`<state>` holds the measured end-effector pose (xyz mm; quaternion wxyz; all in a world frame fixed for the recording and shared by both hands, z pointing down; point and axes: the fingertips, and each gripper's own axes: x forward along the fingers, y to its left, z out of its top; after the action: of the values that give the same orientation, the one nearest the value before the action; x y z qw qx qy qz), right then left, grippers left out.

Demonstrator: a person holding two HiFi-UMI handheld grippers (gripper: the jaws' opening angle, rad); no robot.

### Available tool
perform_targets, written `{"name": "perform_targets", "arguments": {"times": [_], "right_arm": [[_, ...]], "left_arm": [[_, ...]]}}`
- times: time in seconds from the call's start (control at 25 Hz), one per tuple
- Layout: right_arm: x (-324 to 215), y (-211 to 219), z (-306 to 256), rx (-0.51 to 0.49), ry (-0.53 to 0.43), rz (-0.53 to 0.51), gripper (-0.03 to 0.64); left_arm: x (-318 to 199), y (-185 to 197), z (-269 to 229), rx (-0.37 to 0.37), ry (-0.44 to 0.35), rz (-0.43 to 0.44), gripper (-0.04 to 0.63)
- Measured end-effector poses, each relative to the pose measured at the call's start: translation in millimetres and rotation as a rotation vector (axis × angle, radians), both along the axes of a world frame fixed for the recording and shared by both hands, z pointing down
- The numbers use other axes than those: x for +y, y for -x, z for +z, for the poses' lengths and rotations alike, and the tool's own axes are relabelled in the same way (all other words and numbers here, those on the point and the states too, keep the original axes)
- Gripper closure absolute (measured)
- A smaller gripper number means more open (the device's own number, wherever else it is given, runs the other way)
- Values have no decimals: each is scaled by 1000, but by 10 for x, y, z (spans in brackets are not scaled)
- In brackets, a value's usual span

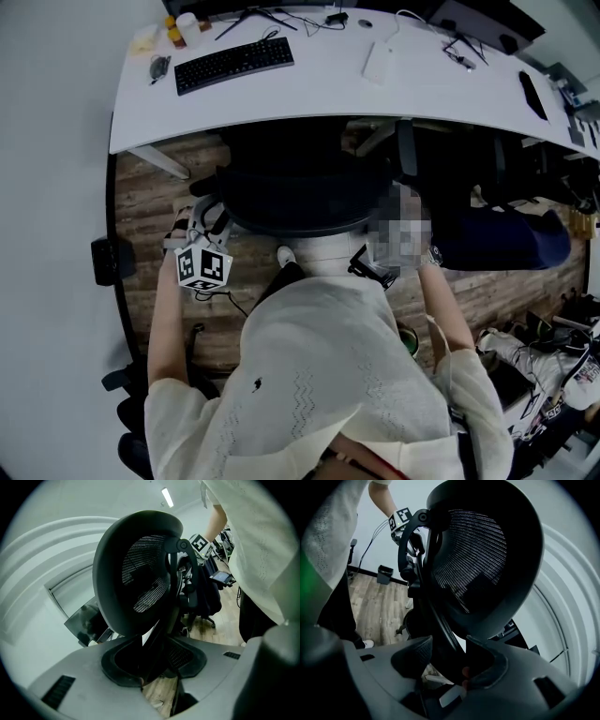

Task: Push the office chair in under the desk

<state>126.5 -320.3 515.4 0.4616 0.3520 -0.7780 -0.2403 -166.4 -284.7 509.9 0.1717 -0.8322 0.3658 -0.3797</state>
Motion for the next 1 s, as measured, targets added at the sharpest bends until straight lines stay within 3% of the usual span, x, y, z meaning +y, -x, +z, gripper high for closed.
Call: {"name": "perform_targets", "arguments": {"times": [1.0], "right_arm": [[-449, 148, -23, -5, -29, 26, 382]], "left_arm": [[-430, 141, -28, 6, -25, 13, 448]]}}
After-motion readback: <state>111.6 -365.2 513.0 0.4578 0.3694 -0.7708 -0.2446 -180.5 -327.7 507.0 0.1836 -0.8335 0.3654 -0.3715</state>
